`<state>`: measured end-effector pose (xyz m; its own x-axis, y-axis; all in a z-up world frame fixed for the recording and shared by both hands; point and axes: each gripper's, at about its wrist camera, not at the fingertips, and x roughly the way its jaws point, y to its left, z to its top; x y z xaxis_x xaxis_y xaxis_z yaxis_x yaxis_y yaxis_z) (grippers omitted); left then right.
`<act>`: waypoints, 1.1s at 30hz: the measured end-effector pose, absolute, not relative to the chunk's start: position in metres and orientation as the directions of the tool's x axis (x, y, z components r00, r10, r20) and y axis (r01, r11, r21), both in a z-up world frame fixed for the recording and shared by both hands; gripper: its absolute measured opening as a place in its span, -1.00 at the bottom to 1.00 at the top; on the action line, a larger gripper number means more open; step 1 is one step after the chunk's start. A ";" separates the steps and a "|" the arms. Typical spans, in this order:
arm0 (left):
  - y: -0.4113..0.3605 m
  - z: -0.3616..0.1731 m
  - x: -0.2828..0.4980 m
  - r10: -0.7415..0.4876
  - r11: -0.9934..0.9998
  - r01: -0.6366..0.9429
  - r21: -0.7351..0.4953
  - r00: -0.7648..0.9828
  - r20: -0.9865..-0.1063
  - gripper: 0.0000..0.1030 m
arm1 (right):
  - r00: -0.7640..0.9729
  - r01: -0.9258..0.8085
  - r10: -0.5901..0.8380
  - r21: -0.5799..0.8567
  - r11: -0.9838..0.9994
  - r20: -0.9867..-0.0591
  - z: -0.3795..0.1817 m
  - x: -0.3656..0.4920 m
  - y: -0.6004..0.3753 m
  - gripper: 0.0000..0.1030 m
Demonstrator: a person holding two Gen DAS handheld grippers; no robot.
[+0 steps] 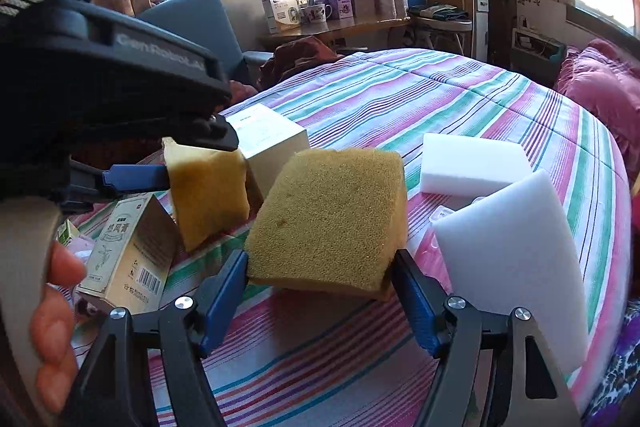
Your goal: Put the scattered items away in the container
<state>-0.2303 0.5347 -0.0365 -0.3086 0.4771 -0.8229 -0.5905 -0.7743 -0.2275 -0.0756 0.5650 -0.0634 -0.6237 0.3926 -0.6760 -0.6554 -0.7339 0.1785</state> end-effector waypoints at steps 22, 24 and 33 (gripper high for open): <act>0.439 -0.022 -0.182 0.630 -0.684 -0.608 -0.403 -0.214 -0.746 -0.33 | -0.665 -0.607 0.346 0.210 -0.766 -0.662 -0.049 -0.047 0.538 0.34; 0.416 -0.016 -0.172 0.649 -0.679 -0.594 -0.430 -0.213 -0.730 -0.33 | -0.677 -0.593 0.340 0.210 -0.778 -0.652 -0.044 -0.036 0.525 0.34; 0.312 -0.025 -0.126 0.638 -0.686 -0.573 -0.449 -0.178 -0.749 -0.33 | -0.706 -0.508 0.197 0.292 -0.811 -0.680 -0.047 0.017 0.465 0.34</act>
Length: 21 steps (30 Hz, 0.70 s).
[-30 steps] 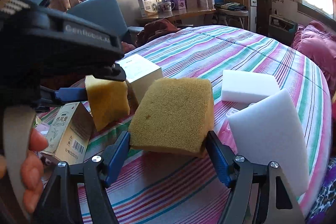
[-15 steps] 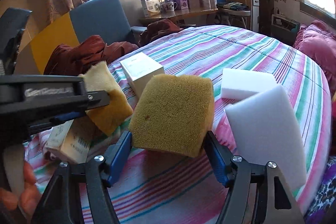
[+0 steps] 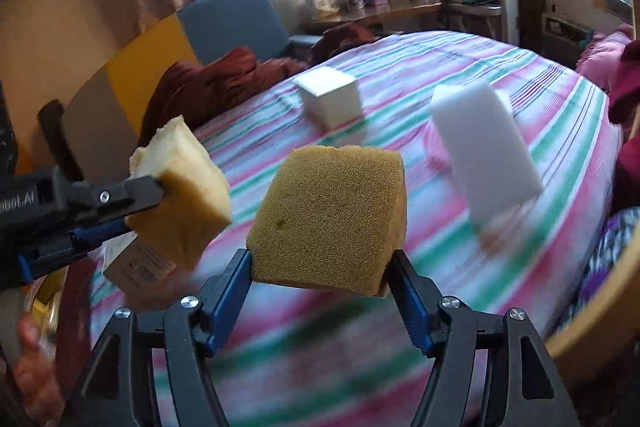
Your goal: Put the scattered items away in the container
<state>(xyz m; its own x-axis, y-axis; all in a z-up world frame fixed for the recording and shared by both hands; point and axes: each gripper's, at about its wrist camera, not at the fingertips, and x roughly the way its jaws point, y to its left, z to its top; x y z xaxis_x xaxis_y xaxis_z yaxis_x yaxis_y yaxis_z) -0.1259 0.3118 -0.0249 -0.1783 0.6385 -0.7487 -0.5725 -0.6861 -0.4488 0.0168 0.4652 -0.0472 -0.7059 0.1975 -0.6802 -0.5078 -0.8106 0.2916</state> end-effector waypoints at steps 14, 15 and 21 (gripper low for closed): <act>0.266 -0.054 -0.114 0.662 -0.694 -0.438 -0.571 -0.078 -0.745 -0.15 | -0.649 -0.462 0.178 0.198 -0.864 -0.740 -0.052 0.022 0.412 0.43; 0.264 -0.055 -0.112 0.666 -0.696 -0.425 -0.579 -0.080 -0.742 -0.14 | -0.647 -0.464 0.178 0.198 -0.863 -0.741 -0.053 0.022 0.413 0.43; 0.283 -0.043 -0.095 0.672 -0.678 -0.485 -0.552 -0.106 -0.733 -0.11 | -0.664 -0.471 0.184 0.215 -0.855 -0.725 -0.050 0.027 0.419 0.46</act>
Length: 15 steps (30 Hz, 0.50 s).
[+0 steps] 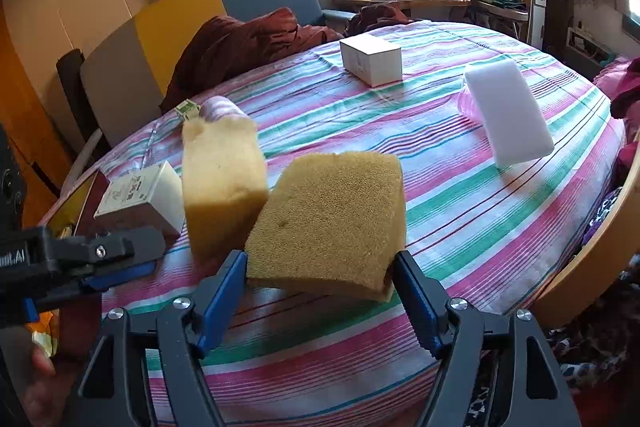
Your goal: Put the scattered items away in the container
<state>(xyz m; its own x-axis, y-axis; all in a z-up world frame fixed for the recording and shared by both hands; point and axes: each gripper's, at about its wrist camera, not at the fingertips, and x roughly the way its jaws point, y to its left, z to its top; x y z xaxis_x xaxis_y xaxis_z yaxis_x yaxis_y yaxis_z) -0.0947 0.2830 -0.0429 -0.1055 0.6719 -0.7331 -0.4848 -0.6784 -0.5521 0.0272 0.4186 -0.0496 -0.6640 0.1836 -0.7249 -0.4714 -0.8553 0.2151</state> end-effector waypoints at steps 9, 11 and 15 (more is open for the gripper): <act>0.317 -0.044 -0.102 0.564 -0.765 -0.493 -0.415 -0.200 -0.801 -0.04 | -0.671 -0.476 0.218 0.186 -0.860 -0.709 -0.054 0.020 0.420 0.36; 0.322 -0.046 -0.104 0.540 -0.786 -0.483 -0.387 -0.231 -0.809 -0.04 | -0.677 -0.467 0.205 0.197 -0.862 -0.706 -0.054 0.024 0.423 0.35; 0.331 -0.045 -0.104 0.536 -0.788 -0.511 -0.343 -0.295 -0.791 0.01 | -0.668 -0.470 0.220 0.174 -0.866 -0.710 -0.056 0.030 0.426 0.35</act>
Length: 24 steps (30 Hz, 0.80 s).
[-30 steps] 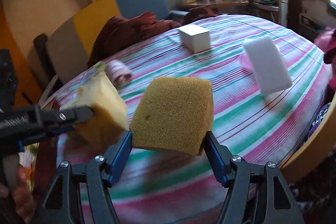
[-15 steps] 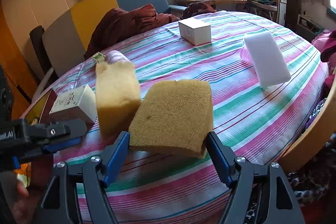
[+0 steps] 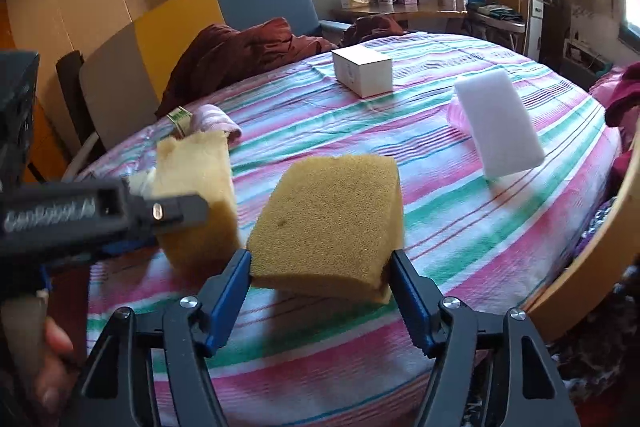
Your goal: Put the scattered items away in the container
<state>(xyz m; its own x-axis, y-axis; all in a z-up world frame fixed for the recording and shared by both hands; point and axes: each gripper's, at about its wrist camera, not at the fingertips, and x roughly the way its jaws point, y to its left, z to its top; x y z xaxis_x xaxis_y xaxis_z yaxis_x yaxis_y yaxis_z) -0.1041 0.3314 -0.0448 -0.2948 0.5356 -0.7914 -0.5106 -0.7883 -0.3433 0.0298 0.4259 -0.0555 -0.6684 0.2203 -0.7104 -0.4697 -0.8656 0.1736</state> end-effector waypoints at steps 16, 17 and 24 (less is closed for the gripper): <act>0.329 -0.045 -0.103 0.571 -0.751 -0.584 -0.307 -0.343 -0.745 -0.10 | -0.685 -0.453 0.213 0.179 -0.873 -0.697 -0.060 0.033 0.427 0.37; 0.327 -0.046 -0.102 0.574 -0.750 -0.583 -0.312 -0.340 -0.745 -0.11 | -0.683 -0.455 0.213 0.179 -0.872 -0.698 -0.059 0.033 0.427 0.37; 0.317 -0.049 -0.095 0.590 -0.739 -0.579 -0.344 -0.310 -0.746 -0.15 | -0.674 -0.465 0.220 0.173 -0.868 -0.705 -0.058 0.035 0.424 0.37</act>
